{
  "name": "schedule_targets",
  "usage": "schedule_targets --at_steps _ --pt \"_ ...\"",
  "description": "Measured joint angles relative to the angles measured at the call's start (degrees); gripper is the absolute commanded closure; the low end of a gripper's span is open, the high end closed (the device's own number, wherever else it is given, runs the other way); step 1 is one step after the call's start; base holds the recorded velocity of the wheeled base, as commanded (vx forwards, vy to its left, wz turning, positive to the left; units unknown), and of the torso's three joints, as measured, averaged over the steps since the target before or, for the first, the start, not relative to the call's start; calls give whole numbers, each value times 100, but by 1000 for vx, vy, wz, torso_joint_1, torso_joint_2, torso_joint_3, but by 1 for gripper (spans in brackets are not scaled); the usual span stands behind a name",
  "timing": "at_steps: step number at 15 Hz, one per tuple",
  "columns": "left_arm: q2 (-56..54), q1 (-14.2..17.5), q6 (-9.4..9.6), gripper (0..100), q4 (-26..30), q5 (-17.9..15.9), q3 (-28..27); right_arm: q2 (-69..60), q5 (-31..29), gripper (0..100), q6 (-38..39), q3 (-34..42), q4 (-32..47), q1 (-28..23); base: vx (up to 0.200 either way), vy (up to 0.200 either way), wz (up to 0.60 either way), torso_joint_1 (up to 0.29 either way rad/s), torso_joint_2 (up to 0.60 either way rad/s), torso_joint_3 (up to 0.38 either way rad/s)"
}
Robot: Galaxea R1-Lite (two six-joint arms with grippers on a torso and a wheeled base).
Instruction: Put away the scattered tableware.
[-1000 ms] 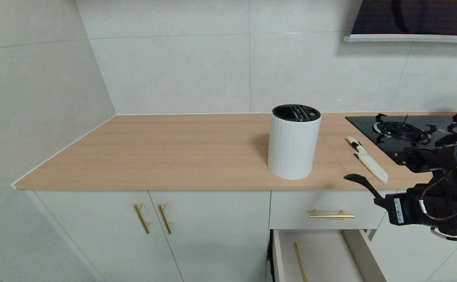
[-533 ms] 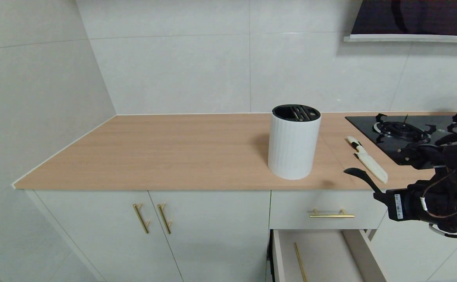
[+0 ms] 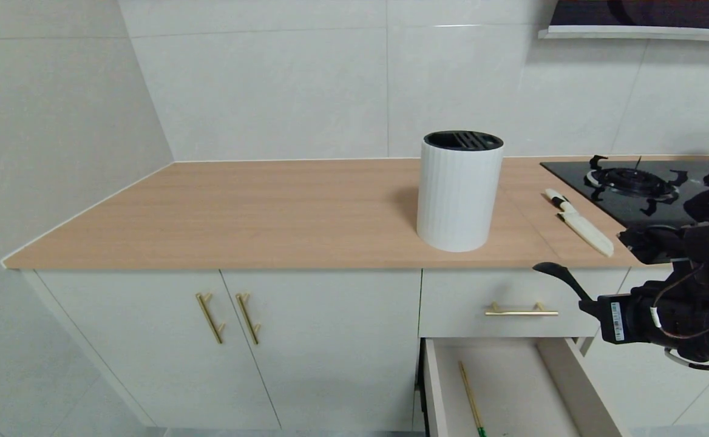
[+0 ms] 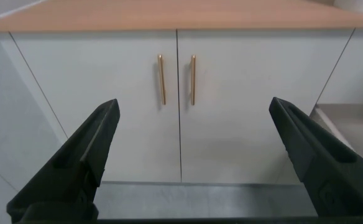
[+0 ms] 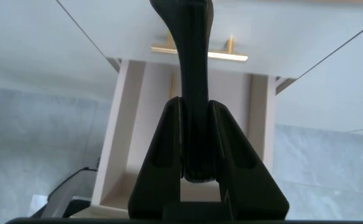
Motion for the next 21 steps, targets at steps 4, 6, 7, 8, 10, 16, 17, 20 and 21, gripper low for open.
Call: schedule_targets --at_steps 4,6,7,8,10,16,17,20,21 --pt "0 -4 2 0 -2 2 0 29 0 100 2 0 2 0 0 0 0 -201 491 283" --pt "0 -2 2 0 -5 0 0 44 0 100 2 0 5 -2 0 0 0 -188 481 286" --pt "0 0 2 0 -2 0 0 49 0 100 10 0 5 -6 0 0 0 -178 481 286" --pt "0 -2 2 0 -5 0 0 62 0 100 11 0 0 -6 0 0 0 -178 456 286" --pt "0 -2 2 0 0 0 0 101 0 100 13 0 2 -39 0 0 0 -163 464 295" --pt "0 -4 0 0 5 0 0 283 2 100 13 0 5 -88 0 0 0 -126 418 293" --pt "0 -2 2 0 2 0 0 306 5 100 13 0 -4 -88 0 0 0 -41 149 124" --pt "0 -2 0 0 0 0 0 361 0 100 13 0 -6 -88 0 0 0 -13 50 28" --pt "0 -2 -2 0 0 2 -2 374 0 100 10 0 -6 -90 0 0 0 0 0 0"
